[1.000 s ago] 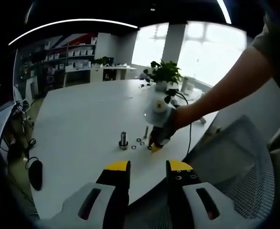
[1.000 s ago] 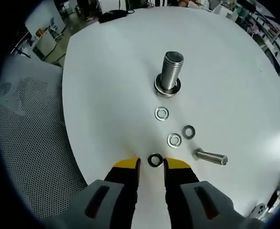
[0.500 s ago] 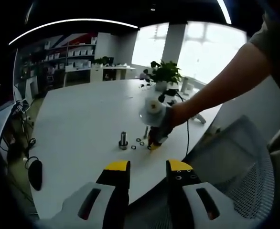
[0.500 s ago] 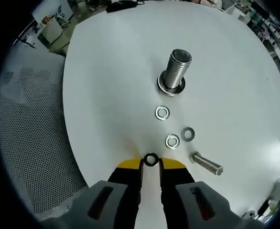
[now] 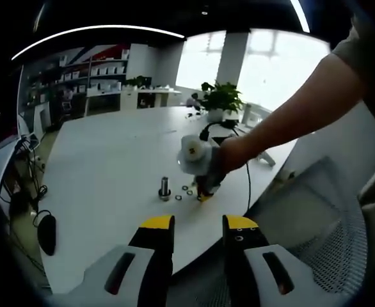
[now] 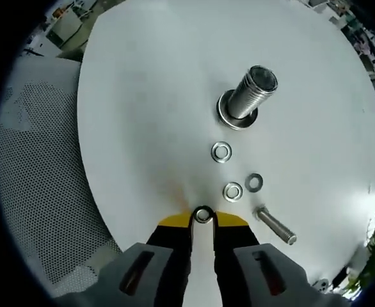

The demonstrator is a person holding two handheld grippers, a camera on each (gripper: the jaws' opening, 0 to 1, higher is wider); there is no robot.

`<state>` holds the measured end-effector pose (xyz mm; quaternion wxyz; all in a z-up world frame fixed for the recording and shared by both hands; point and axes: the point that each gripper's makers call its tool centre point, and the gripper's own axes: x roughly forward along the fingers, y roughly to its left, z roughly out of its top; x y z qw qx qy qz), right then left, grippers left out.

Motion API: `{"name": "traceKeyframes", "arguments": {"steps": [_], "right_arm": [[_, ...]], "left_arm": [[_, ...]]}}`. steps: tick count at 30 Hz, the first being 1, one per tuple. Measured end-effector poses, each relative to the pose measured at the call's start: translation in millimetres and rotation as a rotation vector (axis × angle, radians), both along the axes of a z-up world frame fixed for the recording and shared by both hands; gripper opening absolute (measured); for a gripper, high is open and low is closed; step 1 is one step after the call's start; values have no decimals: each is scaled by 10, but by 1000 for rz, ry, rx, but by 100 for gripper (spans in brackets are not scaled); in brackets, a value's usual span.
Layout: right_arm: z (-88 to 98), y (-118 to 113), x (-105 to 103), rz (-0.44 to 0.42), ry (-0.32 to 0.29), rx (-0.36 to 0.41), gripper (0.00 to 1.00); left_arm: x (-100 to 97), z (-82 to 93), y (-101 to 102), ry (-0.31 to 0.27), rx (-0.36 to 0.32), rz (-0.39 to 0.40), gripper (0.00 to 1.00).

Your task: Place the washer onto the threaded stud by aligning its center hole with the stud, sliding it down to the base, and recovering from edge contact or off-axis alignment until the washer reaches the visible bottom stop.

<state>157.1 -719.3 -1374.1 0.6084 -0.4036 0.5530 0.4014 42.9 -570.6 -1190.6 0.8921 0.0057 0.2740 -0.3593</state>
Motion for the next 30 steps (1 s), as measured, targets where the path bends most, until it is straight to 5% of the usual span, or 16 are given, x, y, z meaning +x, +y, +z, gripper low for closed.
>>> {"name": "traceKeyframes", "arguments": {"steps": [15, 30], "right_arm": [[99, -167, -70, -83, -8, 104, 13], [522, -433, 345, -206, -105, 160, 13]], "left_arm": [[-6, 11, -11, -3, -5, -6, 28], [-5, 8, -10, -2, -6, -5, 28]]}}
